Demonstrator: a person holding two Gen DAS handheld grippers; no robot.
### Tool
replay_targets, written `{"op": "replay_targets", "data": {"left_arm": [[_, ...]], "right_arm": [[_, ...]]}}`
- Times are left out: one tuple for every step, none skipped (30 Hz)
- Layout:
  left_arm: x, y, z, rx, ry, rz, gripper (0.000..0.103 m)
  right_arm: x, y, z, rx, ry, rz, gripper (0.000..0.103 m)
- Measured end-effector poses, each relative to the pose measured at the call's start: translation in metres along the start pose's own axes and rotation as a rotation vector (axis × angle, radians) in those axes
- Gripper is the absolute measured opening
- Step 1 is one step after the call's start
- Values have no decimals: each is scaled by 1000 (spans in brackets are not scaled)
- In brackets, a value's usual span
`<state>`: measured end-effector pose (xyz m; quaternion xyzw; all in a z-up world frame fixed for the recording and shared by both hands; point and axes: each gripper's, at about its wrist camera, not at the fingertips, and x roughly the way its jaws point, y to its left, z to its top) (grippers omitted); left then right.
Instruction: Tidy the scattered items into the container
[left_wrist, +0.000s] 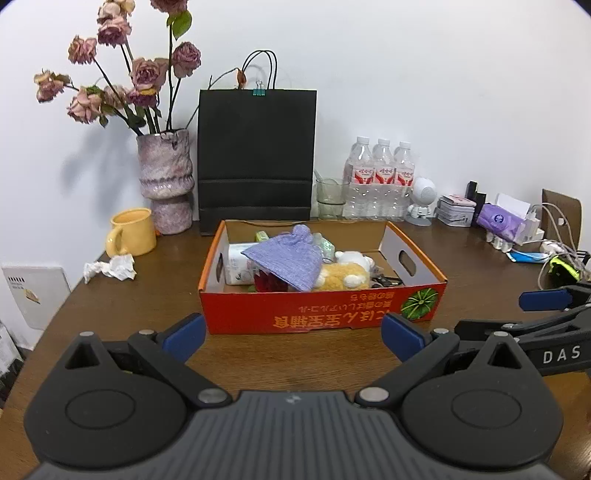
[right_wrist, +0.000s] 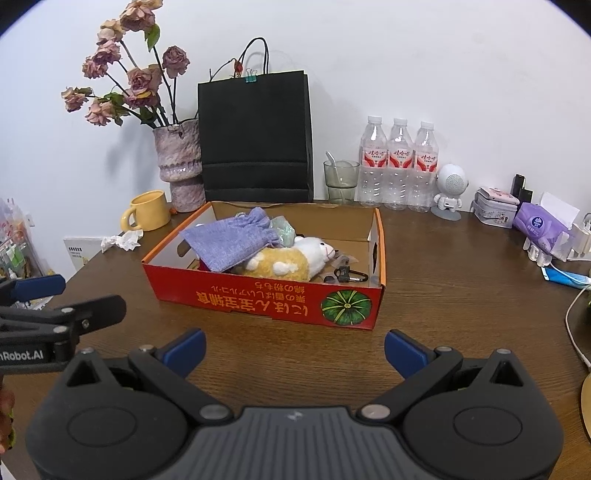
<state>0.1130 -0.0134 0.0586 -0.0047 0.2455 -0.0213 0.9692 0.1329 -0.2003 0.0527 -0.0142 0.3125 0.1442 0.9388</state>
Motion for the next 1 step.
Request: {"op": "replay_targets", "data": {"left_arm": [[0, -1, -1, 0, 2, -2, 103]], "right_arm": [[0, 0, 0, 0, 0, 1, 103]]}}
